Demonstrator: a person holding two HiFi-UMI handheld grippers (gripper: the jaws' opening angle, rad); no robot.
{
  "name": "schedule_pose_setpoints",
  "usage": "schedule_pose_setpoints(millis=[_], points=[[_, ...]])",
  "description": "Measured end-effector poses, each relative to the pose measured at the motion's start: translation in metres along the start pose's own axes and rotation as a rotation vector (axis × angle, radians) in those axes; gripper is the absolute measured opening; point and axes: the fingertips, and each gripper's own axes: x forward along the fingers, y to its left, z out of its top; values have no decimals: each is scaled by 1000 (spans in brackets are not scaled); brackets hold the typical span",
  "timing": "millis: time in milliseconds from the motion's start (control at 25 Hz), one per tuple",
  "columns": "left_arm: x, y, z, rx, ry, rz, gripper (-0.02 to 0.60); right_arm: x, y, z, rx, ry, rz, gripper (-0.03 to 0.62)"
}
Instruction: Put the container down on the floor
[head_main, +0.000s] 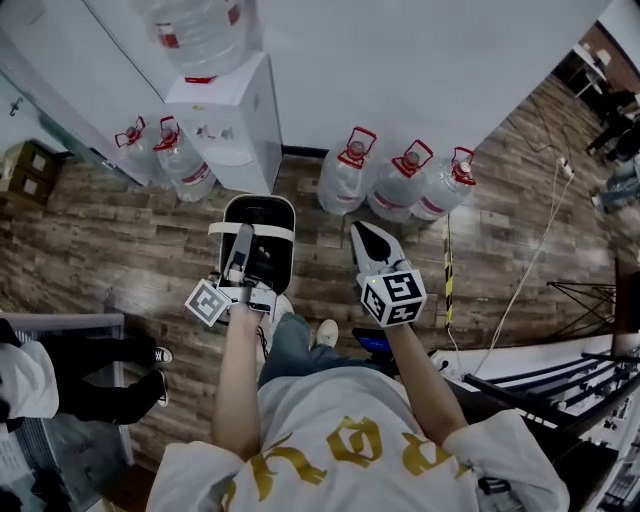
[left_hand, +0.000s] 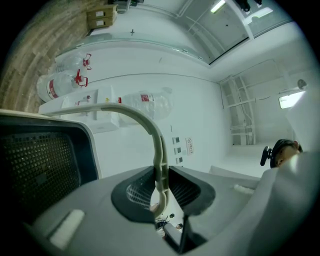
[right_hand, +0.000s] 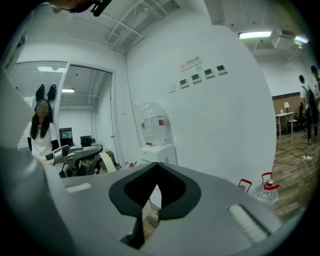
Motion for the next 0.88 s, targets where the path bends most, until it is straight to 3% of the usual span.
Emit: schedule_pose_setpoints(millis=[320, 880], points=[[49, 36, 17, -21, 21, 1, 78, 54, -18, 10, 1, -3, -5, 25], [177, 123, 58, -116, 132, -13, 75, 210, -73, 36, 33, 13, -46, 25]])
